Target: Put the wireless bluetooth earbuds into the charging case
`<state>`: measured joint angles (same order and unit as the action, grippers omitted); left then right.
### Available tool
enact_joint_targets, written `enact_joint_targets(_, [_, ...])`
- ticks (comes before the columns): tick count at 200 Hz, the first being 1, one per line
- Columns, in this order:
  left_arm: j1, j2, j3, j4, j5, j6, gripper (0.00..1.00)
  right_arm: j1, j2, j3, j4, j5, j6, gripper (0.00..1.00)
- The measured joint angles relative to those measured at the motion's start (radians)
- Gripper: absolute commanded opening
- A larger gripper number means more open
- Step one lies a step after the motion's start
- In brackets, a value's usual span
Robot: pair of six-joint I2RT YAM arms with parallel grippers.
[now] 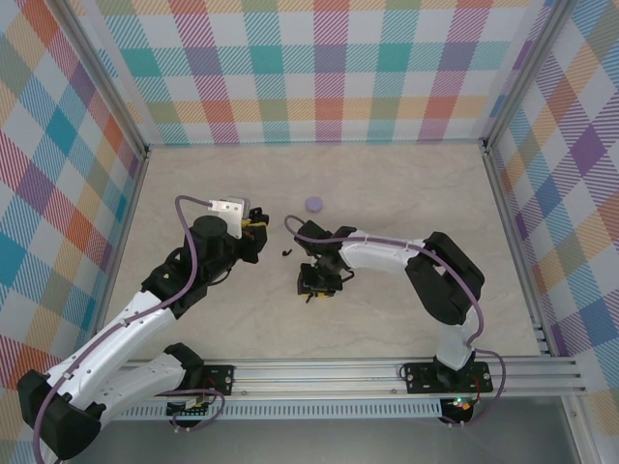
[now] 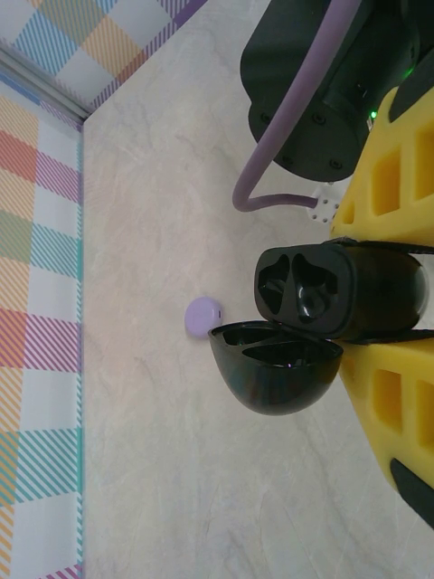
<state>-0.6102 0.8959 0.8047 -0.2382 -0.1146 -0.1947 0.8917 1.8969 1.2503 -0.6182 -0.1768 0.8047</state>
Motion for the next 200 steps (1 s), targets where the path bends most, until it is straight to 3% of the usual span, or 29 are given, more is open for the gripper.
enact_joint_targets(87, [0.0,-0.016,-0.011,-0.023,-0.003,0.0,0.24,0.018,0.081,0.119,-0.116,0.093,-0.028,0.31])
enact_joint_targets(153, [0.0,-0.016,-0.011,-0.025,-0.003,0.0,0.24,0.023,0.113,0.157,-0.173,0.11,-0.068,0.38])
enact_joint_targets(200, [0.0,-0.016,-0.011,-0.024,-0.003,0.0,0.24,0.045,0.116,0.158,-0.174,0.108,-0.064,0.36])
